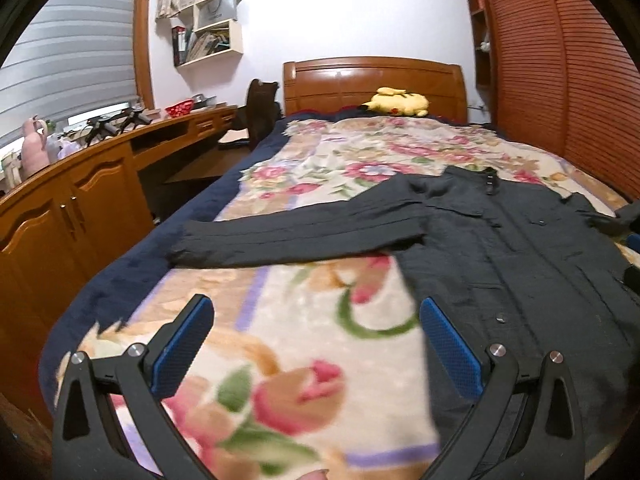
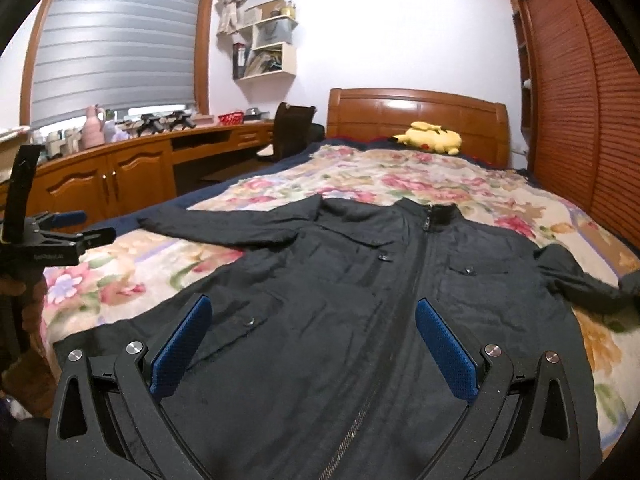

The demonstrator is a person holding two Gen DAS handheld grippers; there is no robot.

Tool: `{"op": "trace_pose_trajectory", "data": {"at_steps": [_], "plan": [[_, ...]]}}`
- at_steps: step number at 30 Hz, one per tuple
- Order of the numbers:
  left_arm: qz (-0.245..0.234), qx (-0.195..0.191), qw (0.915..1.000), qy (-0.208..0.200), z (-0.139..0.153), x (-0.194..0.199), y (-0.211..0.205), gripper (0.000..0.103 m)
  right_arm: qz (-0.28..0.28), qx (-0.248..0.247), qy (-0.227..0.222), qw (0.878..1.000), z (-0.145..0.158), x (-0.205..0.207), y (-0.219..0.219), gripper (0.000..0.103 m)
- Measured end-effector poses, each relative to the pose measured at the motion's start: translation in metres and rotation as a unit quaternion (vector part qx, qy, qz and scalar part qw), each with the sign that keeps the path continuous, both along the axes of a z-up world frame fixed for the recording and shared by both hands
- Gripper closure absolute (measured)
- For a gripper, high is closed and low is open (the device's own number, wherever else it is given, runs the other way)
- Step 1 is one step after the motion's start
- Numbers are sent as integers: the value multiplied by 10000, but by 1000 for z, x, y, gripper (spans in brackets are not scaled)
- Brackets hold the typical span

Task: Fold large clothes
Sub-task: 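Lower the left tool onto the sleeve cuff and close its fingers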

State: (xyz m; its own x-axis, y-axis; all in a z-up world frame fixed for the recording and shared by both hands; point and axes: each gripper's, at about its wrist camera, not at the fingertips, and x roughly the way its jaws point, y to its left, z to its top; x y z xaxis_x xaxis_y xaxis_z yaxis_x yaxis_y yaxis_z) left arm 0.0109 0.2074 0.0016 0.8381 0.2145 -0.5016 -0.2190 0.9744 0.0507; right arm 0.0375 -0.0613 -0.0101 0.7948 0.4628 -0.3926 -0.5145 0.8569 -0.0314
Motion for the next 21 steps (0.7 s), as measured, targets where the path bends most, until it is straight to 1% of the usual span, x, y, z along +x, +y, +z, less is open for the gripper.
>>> {"op": "trace_pose_trajectory", "data": {"at_steps": [5,10,12,16,19,21], "plan": [[203,-76,9997,139,-5,10,34,0,130,28,7,9999,9,14,21,0],[295,-305,9987,272,-12,23,70,0,309,-78,-39,9995,15,30,53,0],[353,-367,9982,326,-14,28,84,0,425,-153,-29,9990,12,37,68,0],[485,-349,9973,436,-17,41,109,0,618,-296,71,9976,7,52,90,0],[625,-302,9962,534,-22,54,124,0,781,-325,131,9963,2,63,99,0],[696,-364,9950,612,-27,65,135,0,860,-352,186,9955,-3,69,104,0]]}}
